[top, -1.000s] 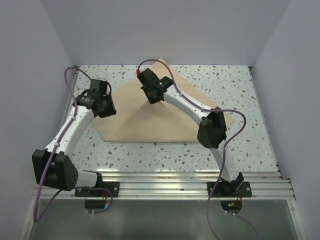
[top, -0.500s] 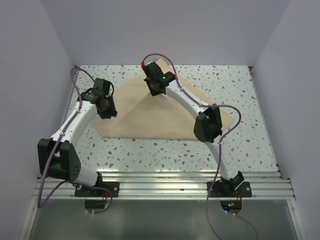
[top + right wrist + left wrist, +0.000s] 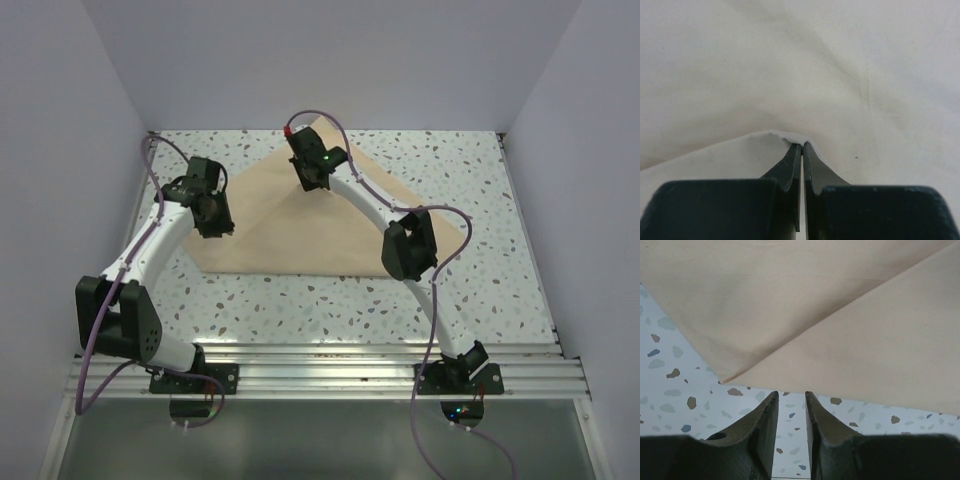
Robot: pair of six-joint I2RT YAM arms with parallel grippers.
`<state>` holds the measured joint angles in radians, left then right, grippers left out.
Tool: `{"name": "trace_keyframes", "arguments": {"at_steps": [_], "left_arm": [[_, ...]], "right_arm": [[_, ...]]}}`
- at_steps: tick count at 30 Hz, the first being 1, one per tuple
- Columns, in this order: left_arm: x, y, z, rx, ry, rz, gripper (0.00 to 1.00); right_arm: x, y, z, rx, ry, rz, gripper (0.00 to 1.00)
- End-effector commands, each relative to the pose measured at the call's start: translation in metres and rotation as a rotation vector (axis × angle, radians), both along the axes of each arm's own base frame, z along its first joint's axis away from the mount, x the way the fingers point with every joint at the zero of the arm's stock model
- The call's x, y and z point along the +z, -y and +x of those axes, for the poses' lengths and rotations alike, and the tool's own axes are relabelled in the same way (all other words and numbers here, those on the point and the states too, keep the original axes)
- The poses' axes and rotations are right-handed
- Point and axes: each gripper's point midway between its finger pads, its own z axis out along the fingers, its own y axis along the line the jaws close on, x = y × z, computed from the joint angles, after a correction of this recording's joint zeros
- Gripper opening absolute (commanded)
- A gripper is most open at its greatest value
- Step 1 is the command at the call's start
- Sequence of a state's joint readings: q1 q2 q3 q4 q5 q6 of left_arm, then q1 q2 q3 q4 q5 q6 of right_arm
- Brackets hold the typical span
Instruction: Prepare the surgical pack
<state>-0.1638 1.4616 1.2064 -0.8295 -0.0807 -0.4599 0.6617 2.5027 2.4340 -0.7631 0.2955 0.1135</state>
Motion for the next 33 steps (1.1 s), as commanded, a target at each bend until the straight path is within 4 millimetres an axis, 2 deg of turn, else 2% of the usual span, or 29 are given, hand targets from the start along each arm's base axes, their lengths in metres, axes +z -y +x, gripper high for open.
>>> {"name": "trace_keyframes", "arguments": {"at_steps": [1, 7, 14, 17, 22, 27, 31, 33], "left_arm": [[0.002, -0.001, 0.005, -0.009, 0.007, -0.006, 0.31], [0.002, 0.001, 0.008, -0.013, 0.003, -0.015, 0.31], [0.001, 0.003, 0.009, -0.012, -0.001, -0.023, 0.31], [0.001, 0.003, 0.009, -0.011, -0.004, -0.023, 0.31], [0.001, 0.003, 0.009, -0.011, -0.009, -0.024, 0.31], [0.002, 0.002, 0.009, -0.011, -0.011, -0.017, 0.31], [0.000, 0.001, 0.009, -0.012, -0.016, -0.010, 0.31], [0.000, 0.001, 0.010, -0.013, -0.016, -0.010, 0.31]], "right_arm": [[0.030, -0.003, 0.031, -0.019, 0.123, 0.055, 0.00], [0.014, -0.003, 0.037, -0.015, 0.110, 0.057, 0.00], [-0.019, 0.002, 0.031, -0.026, 0.053, 0.036, 0.00], [-0.023, 0.002, 0.032, -0.027, 0.045, 0.038, 0.00], [-0.021, 0.002, 0.042, -0.048, 0.071, 0.060, 0.00], [-0.008, 0.006, 0.055, -0.089, 0.110, 0.102, 0.00], [0.002, 0.016, 0.064, -0.119, 0.138, 0.114, 0.00], [-0.002, 0.016, 0.065, -0.113, 0.125, 0.126, 0.00]]}}
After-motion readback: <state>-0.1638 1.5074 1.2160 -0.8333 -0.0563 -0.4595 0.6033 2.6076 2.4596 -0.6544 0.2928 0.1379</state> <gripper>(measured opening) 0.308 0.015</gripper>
